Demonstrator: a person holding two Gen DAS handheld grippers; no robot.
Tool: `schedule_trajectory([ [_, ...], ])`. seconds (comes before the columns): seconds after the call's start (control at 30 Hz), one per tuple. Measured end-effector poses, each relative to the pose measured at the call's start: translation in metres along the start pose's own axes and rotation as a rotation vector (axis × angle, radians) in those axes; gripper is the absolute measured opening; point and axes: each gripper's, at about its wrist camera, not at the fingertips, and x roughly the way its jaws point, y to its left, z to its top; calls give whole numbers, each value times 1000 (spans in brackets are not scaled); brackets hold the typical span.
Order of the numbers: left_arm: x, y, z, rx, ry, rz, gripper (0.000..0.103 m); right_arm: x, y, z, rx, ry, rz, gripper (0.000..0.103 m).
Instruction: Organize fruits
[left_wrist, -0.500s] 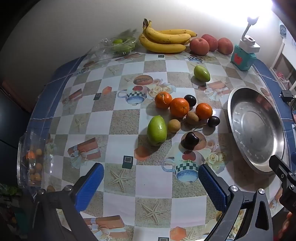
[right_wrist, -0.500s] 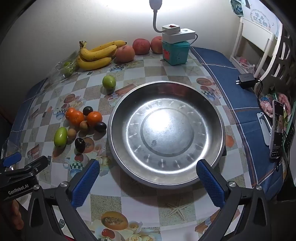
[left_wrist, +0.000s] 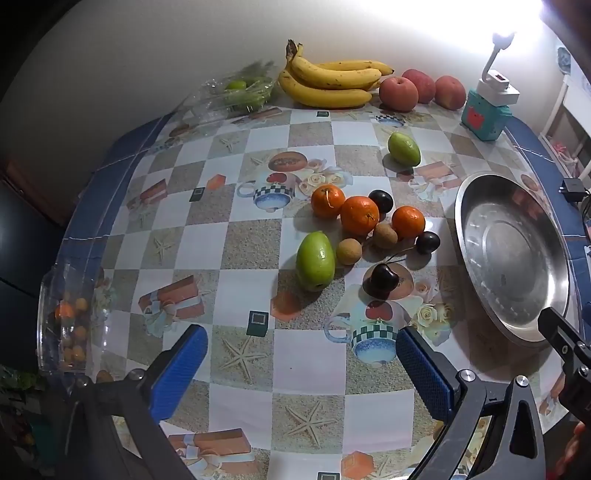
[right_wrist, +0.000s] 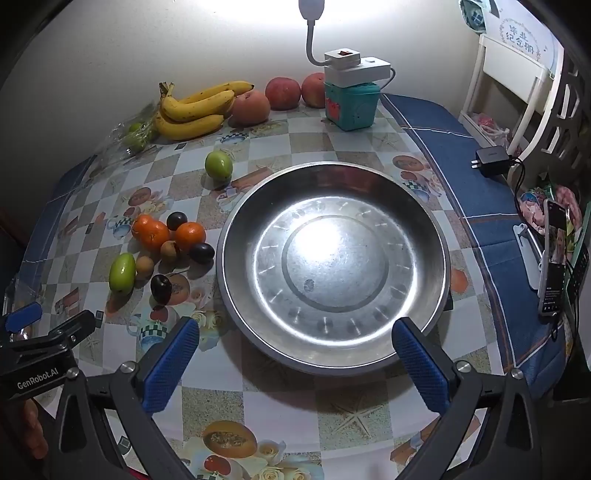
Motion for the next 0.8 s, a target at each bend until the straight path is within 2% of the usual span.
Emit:
schedule_trajectory([
  [0.8, -4, 2, 2, -8, -4, -3, 103, 2, -4, 3, -6, 1, 10, 103],
])
